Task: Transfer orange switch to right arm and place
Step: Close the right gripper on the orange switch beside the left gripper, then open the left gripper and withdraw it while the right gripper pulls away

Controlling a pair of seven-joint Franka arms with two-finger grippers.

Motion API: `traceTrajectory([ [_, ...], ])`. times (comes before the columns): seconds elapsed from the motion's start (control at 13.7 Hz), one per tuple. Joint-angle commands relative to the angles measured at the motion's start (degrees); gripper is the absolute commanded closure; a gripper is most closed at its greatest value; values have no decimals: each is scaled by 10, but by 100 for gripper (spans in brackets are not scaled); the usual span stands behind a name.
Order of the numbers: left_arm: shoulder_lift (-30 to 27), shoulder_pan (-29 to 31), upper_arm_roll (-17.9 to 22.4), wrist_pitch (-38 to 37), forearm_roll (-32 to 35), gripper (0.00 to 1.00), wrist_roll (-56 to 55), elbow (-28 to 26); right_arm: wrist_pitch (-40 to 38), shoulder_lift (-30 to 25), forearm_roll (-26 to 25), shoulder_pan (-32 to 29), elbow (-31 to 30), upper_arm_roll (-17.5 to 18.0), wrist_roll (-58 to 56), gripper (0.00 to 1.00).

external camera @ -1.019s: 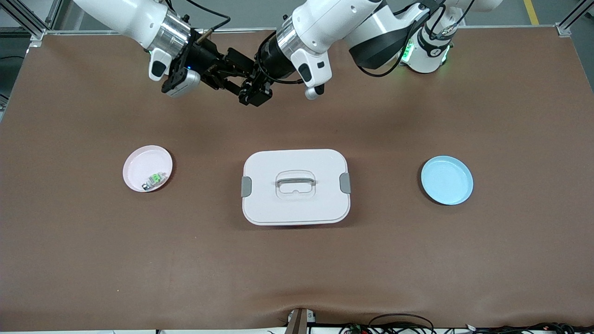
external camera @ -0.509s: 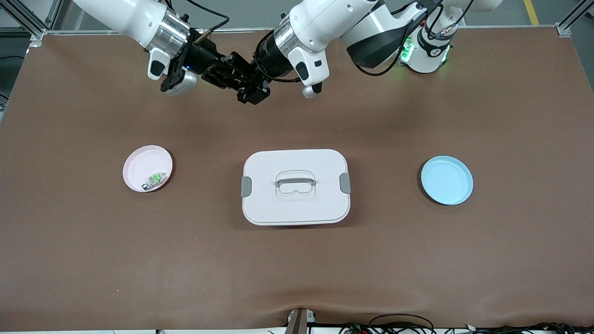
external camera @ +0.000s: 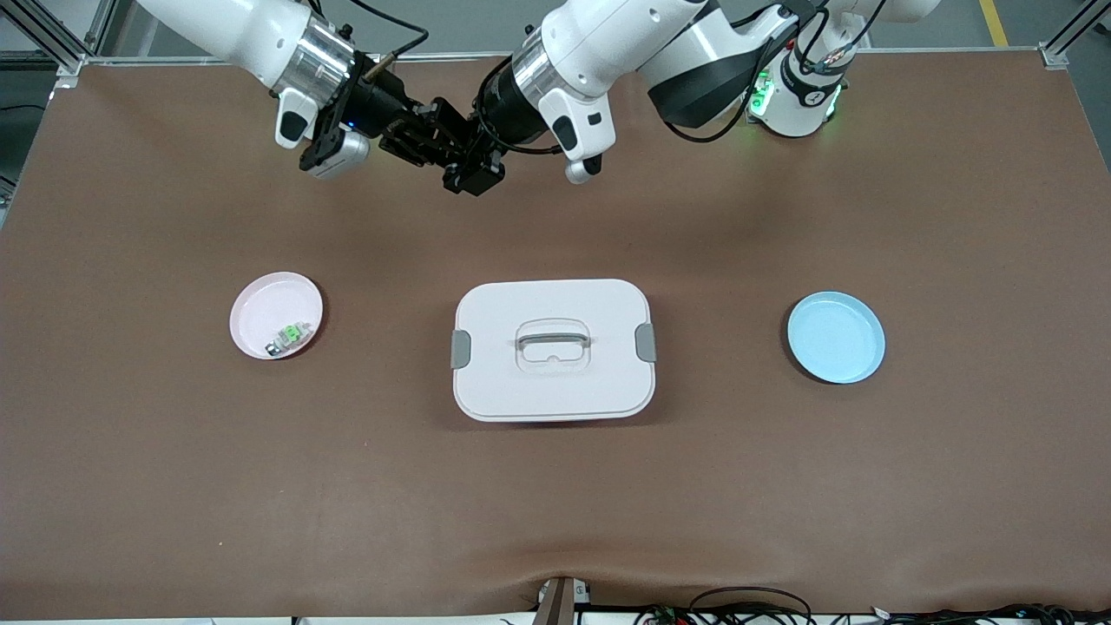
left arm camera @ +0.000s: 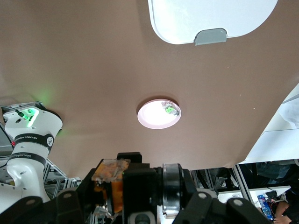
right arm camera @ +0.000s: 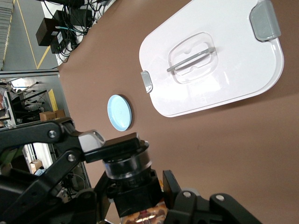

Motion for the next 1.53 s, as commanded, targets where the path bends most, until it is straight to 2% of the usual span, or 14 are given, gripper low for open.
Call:
traceTrajectory([
  [0.0,8,-6,2,5,22,43,-14,12,-13,-2,9,8,5,-5,17,100],
  [0.36,8,-6,2,5,21,33,-15,12,-13,-1,6,8,5,-5,18,100],
  [0.58,7,-5,2,5,21,22,-14,12,-13,3,6,9,5,-5,18,100],
  [0.65,7,-5,2,5,21,8,-14,12,-13,5,6,9,5,-5,18,100],
  [0.73,7,-5,2,5,19,0,-15,12,-13,6,5,9,6,-5,18,100],
  [0.95,8,-4,2,5,21,0,-13,12,-13,11,2,10,6,-5,15,100],
  [1.24,7,-4,2,5,21,0,-9,12,-63,18,-19,-1,5,-9,-86,100],
  [1.46,2,2,2,5,21,0,-5,15,-122,18,-120,-10,8,-11,-94,100],
])
